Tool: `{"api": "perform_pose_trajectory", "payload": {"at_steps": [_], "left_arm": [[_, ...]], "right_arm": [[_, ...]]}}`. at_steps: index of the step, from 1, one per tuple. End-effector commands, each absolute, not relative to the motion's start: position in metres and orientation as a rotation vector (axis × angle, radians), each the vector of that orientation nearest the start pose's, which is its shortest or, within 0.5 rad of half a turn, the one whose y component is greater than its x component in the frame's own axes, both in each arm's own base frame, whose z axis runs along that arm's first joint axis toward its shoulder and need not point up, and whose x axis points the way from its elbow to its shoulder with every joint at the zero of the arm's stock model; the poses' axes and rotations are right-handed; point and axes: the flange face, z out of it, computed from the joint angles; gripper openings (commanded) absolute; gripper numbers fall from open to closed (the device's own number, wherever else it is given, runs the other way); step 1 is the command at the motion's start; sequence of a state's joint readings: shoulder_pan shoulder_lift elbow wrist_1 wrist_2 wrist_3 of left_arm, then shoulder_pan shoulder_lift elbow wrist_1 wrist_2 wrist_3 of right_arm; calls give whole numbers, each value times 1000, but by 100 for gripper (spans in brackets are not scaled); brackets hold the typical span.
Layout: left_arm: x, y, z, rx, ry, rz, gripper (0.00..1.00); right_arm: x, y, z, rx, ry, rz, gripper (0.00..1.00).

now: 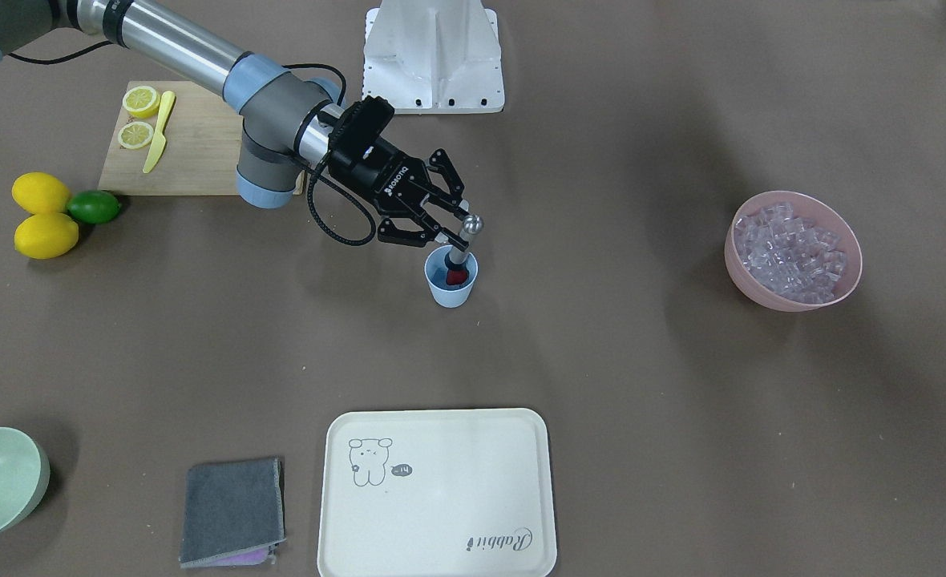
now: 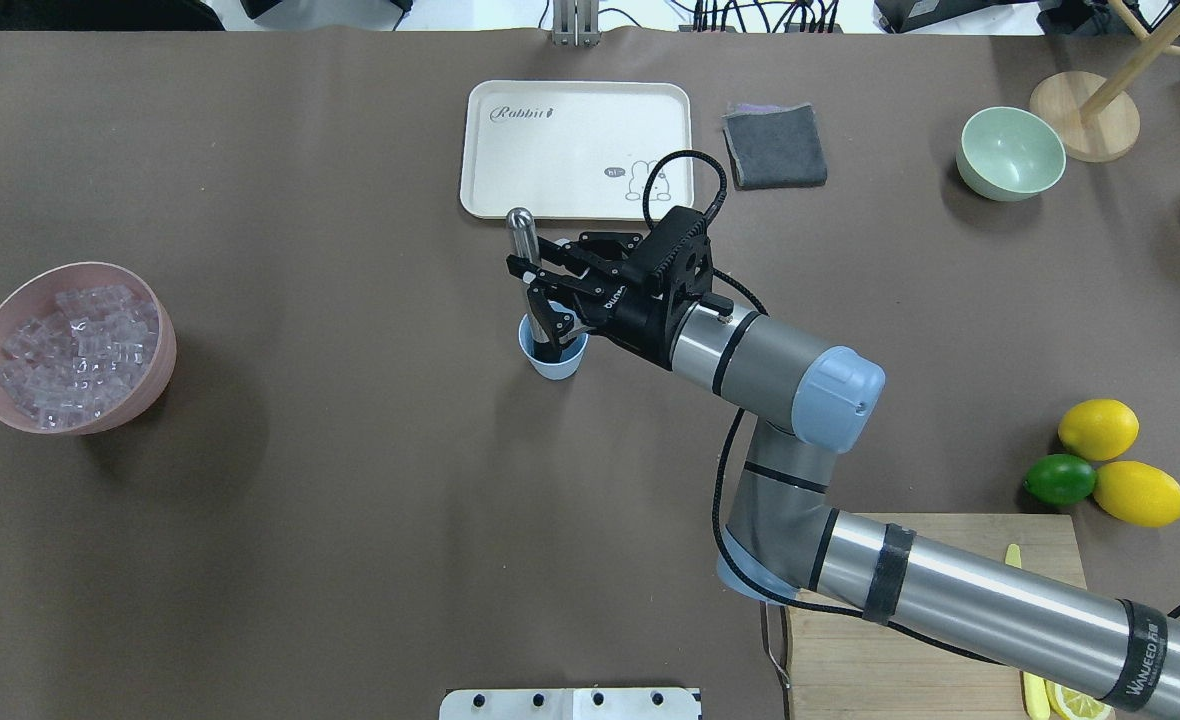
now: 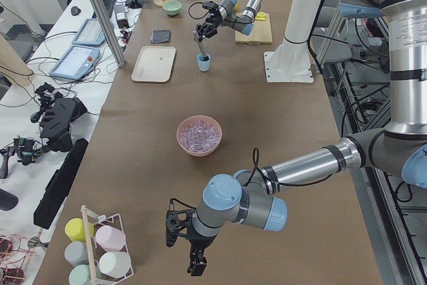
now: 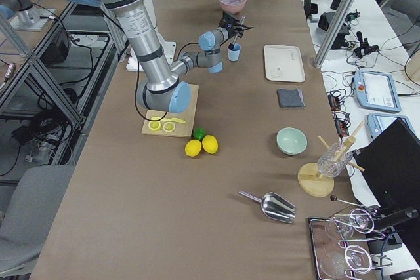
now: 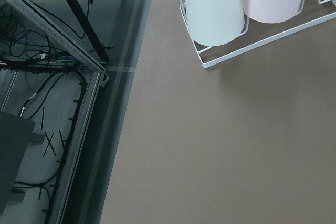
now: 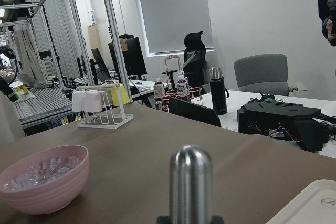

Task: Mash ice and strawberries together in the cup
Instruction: 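Lower the pestle into the cup and press down on the contents, then raise and press the pestle down into the cup again with the right gripper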

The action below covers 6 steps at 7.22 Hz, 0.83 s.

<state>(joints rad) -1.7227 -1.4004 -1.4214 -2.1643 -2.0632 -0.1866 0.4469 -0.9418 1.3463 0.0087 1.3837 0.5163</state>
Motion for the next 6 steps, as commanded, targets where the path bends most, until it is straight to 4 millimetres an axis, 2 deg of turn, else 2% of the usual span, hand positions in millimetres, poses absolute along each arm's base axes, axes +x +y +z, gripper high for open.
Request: {"api": "perform_pose_trajectory", "payload": {"at_steps": [1,6], "left_arm": [[-148,-397,765,254,495,-265,98],[-148,-398,764,255,496,-268,98]], "right_arm": [[-530,-422,221,1445,-1358,-214,0],[-537,-428,234,1424,-1326,-220,0]]}}
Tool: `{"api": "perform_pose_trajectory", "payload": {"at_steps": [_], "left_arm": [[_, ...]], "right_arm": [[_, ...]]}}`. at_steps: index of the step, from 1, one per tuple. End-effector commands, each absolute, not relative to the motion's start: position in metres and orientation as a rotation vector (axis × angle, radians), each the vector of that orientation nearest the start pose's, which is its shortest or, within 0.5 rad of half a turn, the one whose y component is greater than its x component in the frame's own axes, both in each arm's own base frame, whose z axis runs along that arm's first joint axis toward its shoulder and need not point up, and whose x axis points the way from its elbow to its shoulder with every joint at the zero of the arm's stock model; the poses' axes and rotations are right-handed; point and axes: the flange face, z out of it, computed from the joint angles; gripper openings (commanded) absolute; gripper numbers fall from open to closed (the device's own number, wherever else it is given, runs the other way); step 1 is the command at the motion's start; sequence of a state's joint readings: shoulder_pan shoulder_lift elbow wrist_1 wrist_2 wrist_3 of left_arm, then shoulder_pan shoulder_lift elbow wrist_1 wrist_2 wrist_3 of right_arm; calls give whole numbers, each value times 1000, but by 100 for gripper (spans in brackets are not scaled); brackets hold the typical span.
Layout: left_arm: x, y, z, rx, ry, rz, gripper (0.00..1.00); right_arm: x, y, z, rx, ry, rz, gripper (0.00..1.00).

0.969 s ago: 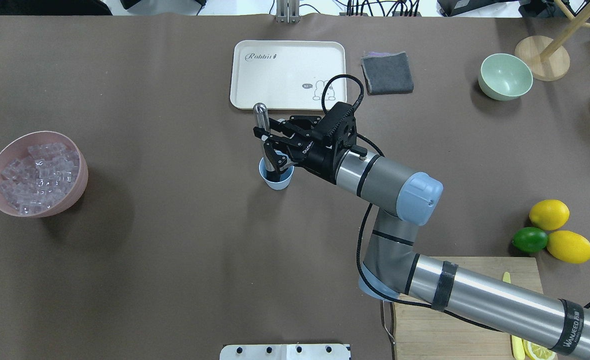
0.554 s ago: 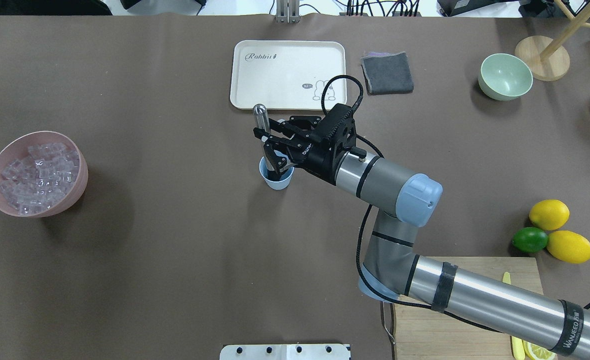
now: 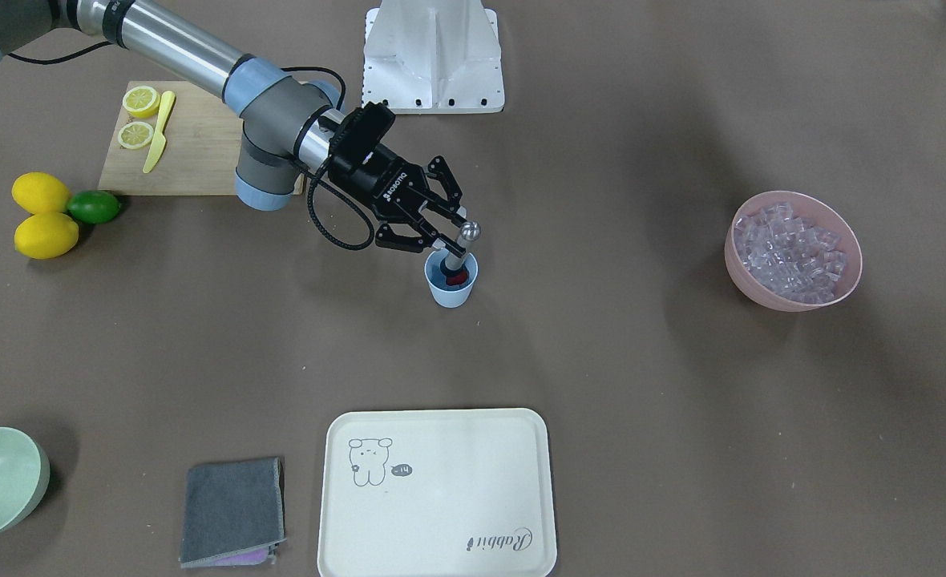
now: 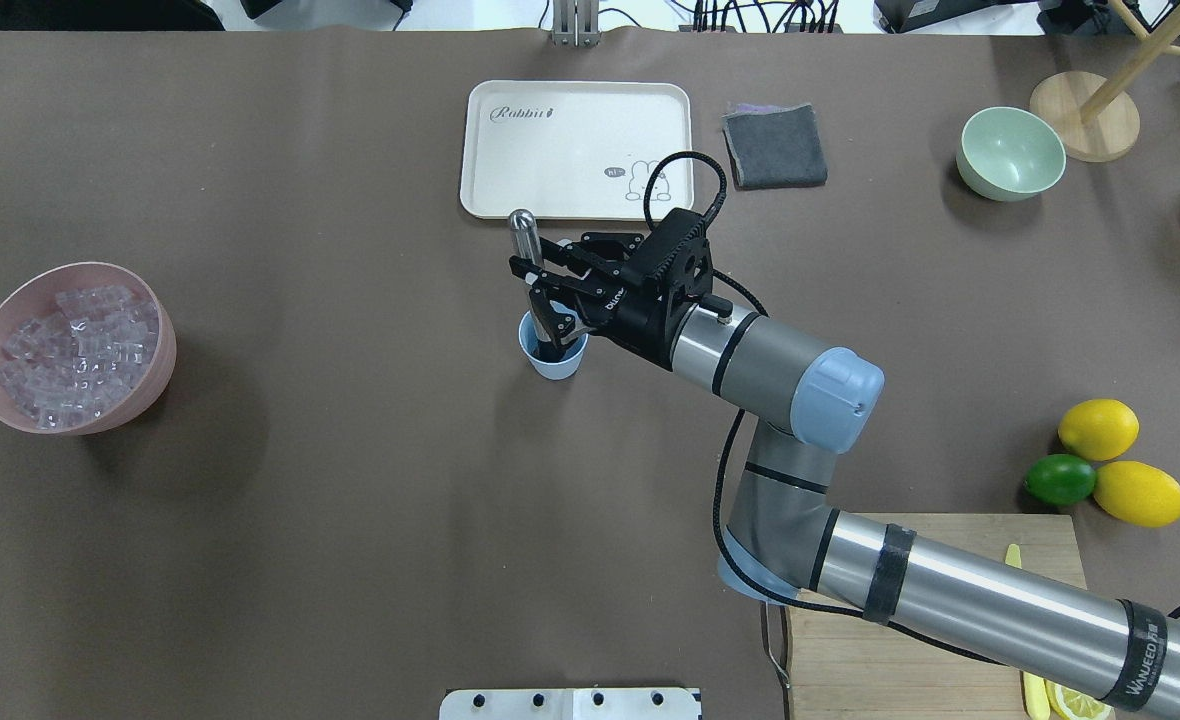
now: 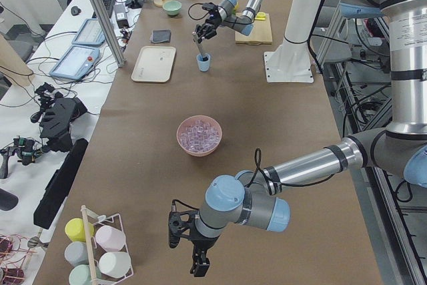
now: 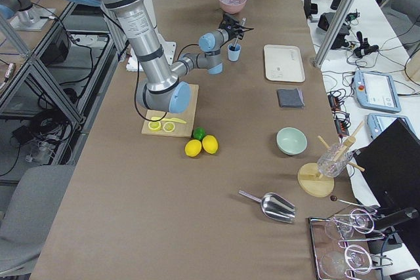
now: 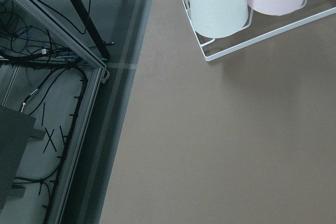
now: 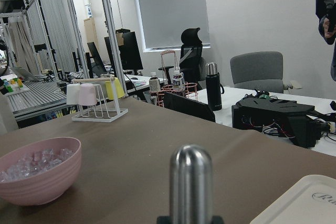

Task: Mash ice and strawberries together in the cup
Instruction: 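Raise and press the pestle down into the cup again with the right gripper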

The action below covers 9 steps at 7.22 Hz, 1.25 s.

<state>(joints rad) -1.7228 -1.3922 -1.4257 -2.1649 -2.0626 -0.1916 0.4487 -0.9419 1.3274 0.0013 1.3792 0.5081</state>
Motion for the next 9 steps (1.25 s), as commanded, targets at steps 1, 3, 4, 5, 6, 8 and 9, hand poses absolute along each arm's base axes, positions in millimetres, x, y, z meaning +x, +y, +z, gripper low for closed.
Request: {"api": "perform_pose_trajectory", "payload": {"at_steps": [1,3,4,5,6,8,9], "left_arm": [[-148,-399,763,257,496,-268,98],[-148,-399,763,257,496,-268,98],[-148,-400,762,258,496,-267,98],[-148,-400,761,260,496,-267,98],[-148,-400,761,260,496,-267,98],[-149,-401,761,261,496,-268,98],[-149,-401,760,263,496,-268,98]], "right_arm": [[-536,-429,234,1424,-1324,-219,0],[-524,-436,223,1443,-1333,-200,0],[-511,-439,206,1469,-1348,-181,0],[-498,-439,187,1473,-1346,-174,0],[-485,-437,166,1480,-1347,-167,0],[-484,-437,168,1467,-1330,-174,0],[-489,-438,177,1453,-1317,-183,0]]}}
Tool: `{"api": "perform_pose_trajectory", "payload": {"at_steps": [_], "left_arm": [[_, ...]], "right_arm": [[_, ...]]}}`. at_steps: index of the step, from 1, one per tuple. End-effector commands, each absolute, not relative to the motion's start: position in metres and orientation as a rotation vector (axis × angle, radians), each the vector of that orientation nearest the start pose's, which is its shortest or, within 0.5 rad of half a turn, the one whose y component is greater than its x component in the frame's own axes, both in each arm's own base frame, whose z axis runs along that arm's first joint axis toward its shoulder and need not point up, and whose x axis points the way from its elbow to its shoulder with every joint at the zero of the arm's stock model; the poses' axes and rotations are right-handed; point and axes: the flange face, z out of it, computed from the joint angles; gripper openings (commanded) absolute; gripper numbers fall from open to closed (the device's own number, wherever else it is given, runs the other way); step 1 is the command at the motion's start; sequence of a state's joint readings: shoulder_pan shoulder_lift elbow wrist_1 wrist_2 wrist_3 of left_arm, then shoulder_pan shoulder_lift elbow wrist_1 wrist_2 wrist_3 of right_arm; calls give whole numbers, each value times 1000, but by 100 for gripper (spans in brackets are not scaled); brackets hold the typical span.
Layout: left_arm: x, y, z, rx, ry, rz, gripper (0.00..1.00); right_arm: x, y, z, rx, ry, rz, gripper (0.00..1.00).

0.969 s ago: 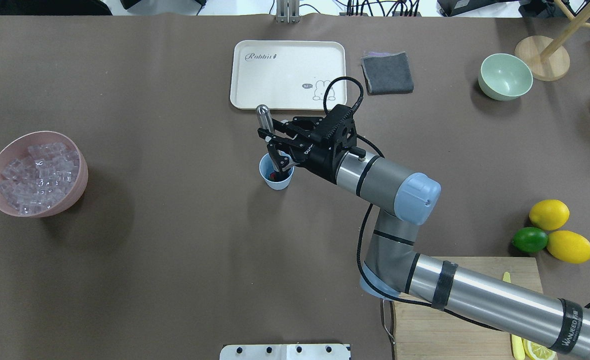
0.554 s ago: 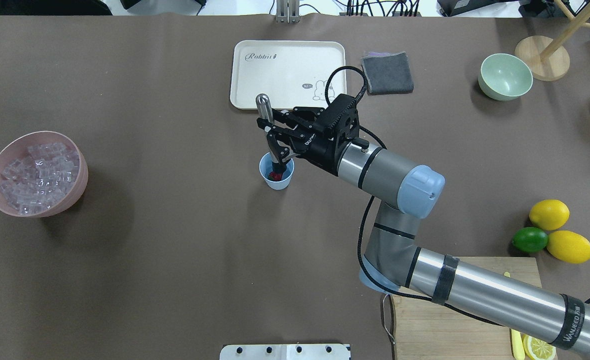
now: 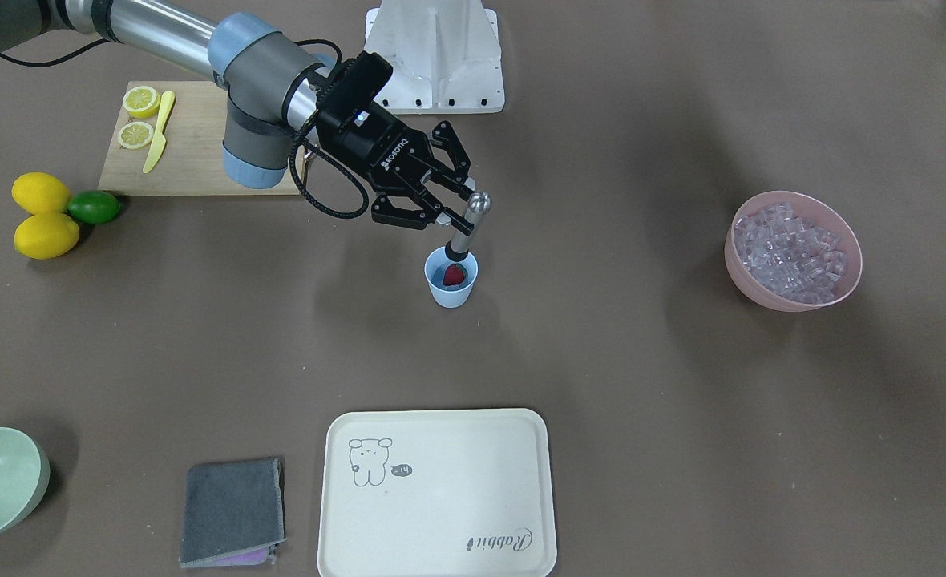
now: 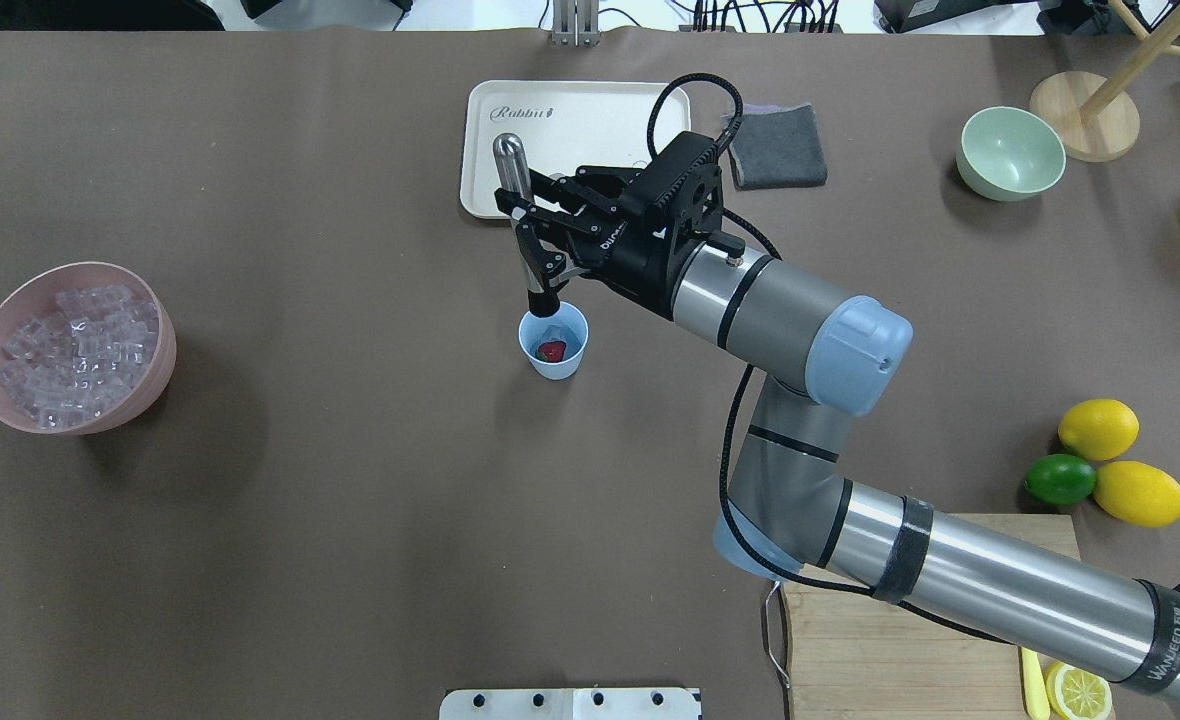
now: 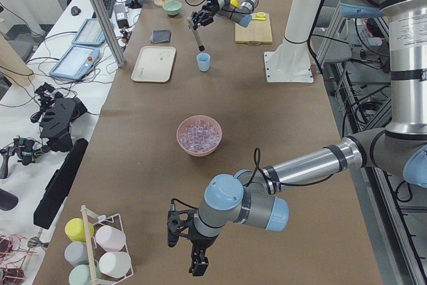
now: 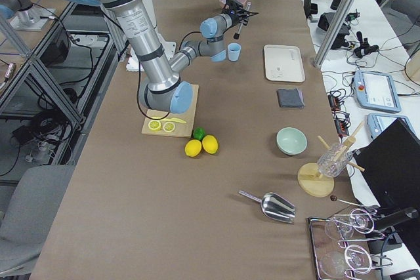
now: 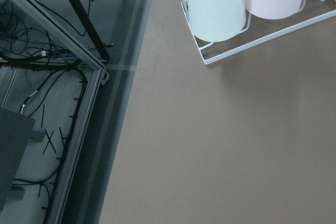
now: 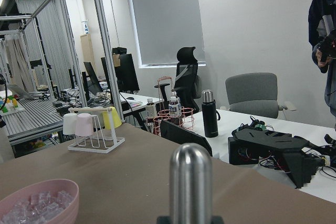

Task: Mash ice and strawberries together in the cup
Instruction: 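Raise and press the pestle down into the cup again with the right gripper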

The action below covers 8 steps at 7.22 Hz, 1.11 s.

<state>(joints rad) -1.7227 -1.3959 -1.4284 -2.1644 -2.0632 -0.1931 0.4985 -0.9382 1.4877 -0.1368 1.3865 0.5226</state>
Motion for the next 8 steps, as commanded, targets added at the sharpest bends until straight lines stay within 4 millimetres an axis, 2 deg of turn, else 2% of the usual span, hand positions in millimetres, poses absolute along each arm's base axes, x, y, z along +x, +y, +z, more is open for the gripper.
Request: {"api": "perform_pose_trajectory", "payload": {"at_steps": [1,6,8], "left_arm": [[-148,-399,762,258,496,-267,98],[-148,-399,763,259,494,-268,98],[-148,-399,762,258,494,-268,98]], "right_arm": [[-493,-440,183,1446,-1307,-186,0],[-524,-439,207,1394,-1274,-214,0],[-527,-440,214,1383,-1261,-219,0]]}}
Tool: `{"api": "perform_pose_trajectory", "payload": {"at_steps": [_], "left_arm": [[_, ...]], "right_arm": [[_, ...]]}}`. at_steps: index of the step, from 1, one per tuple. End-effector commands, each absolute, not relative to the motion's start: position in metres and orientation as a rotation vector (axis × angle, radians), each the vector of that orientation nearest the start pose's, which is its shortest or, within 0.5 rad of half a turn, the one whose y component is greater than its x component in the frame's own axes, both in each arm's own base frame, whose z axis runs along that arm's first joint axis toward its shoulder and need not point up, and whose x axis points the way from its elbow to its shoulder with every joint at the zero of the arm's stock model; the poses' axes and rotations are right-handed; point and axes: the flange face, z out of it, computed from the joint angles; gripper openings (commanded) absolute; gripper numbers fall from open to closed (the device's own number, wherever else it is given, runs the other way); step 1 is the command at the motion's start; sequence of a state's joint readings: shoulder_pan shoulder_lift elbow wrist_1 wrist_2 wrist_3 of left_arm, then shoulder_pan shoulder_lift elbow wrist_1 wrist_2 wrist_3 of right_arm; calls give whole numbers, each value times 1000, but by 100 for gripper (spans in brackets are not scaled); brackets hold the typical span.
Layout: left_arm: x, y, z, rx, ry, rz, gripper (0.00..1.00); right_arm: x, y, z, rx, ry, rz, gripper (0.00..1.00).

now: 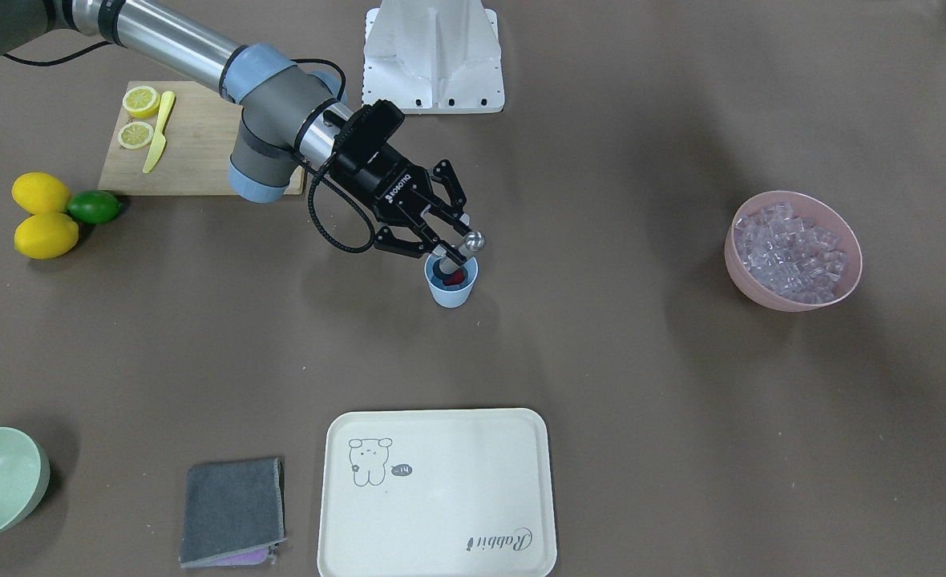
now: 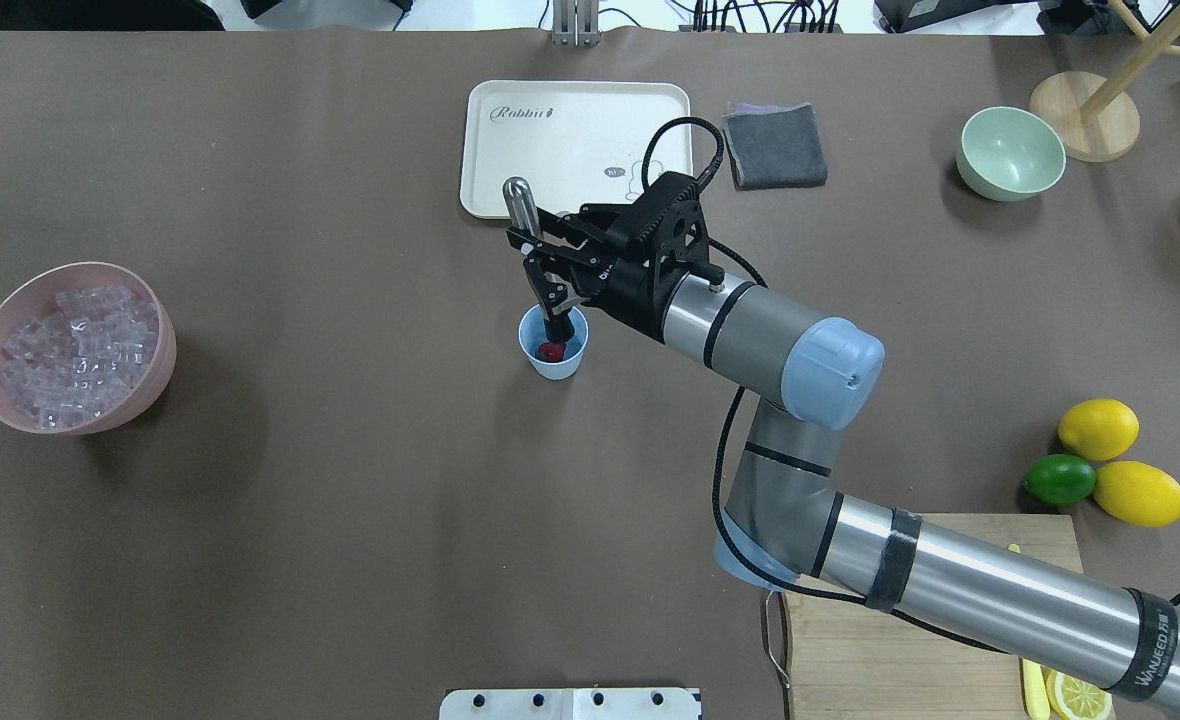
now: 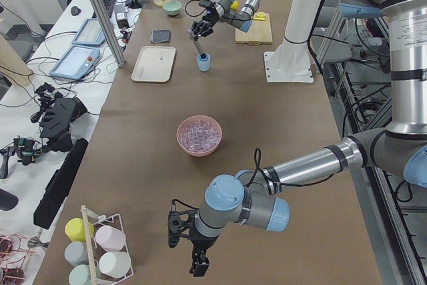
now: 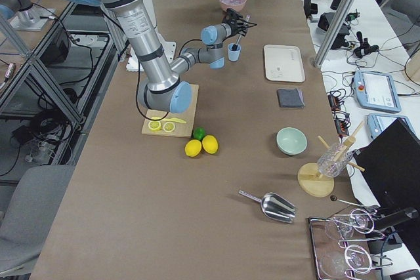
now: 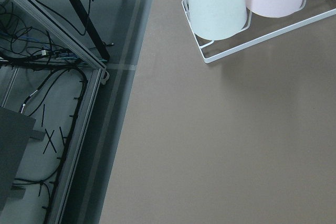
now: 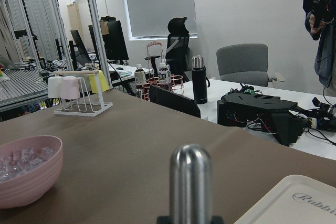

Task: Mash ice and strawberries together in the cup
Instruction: 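Lift the pestle out of the cup with the right gripper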

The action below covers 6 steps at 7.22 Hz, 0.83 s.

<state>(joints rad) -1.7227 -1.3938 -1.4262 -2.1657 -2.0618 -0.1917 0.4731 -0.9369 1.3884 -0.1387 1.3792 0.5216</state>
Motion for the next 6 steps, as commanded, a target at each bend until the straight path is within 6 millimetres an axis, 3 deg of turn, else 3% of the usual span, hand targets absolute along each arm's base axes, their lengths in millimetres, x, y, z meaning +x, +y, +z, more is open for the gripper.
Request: {"api": "perform_pose_trajectory", "payload": {"at_steps": [1,4,6], "left_arm": [[-149,-401,761,261,494,-267,98],[-150,-408,757,270,495,-266,98],[-150,-408,757,270,495,-266,98]], "right_arm": [[-529,-442,217,1376,-1253,-220,0],[-532,-443,223,1370,-1244,-222,0],[-520,-454,203,1394,-1262,-186,0]]}}
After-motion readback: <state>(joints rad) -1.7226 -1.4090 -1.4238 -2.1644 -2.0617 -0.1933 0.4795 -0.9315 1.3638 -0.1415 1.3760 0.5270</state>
